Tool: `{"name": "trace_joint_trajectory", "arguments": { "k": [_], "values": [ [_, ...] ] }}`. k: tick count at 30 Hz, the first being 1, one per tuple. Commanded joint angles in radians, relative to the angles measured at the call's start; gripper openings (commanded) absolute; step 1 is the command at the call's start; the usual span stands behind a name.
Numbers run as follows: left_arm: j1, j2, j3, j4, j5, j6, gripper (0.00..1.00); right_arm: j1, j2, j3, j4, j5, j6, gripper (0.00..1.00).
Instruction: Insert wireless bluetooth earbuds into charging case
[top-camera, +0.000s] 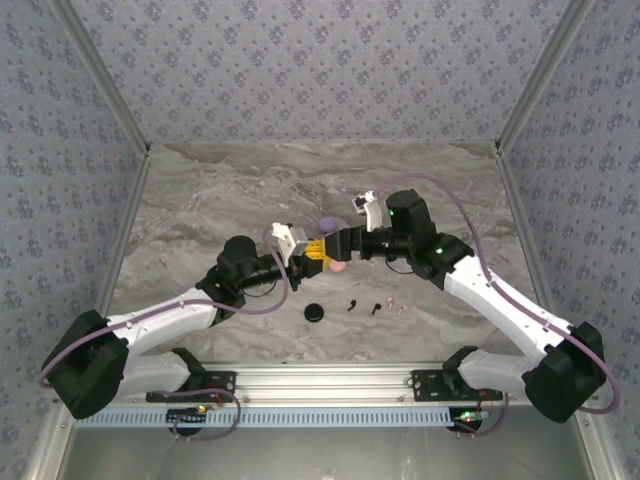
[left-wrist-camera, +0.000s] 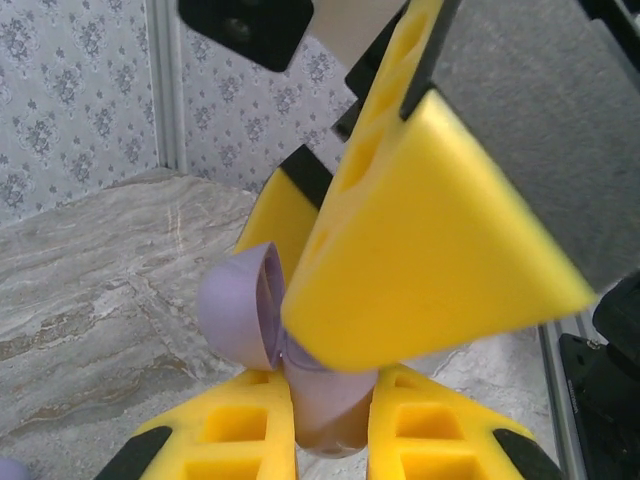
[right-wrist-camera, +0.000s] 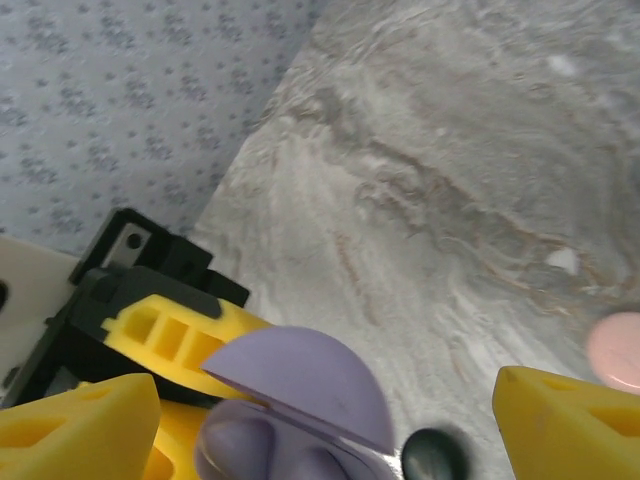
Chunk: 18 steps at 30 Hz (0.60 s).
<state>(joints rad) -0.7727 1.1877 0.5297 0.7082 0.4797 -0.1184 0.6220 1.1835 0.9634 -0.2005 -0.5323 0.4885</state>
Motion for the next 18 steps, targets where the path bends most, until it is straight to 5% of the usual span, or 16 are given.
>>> {"name": "trace_joint_trajectory", "arguments": {
  "k": [1,7,18],
  "values": [
    [-0.007,-0.003,0.041,0.036,0.026,-0.008,0.00,0.016,0.002,0.019,0.091,-0.107,0.005,0.87],
    [-0.006,-0.003,0.042,0.018,0.020,-0.002,0.00,0.023,-0.015,0.035,0.102,-0.126,-0.023,0.73],
    [-0.006,-0.002,0.041,0.001,0.014,0.004,0.00,0.028,-0.122,-0.029,0.111,-0.074,-0.067,0.73]
  ]
}}
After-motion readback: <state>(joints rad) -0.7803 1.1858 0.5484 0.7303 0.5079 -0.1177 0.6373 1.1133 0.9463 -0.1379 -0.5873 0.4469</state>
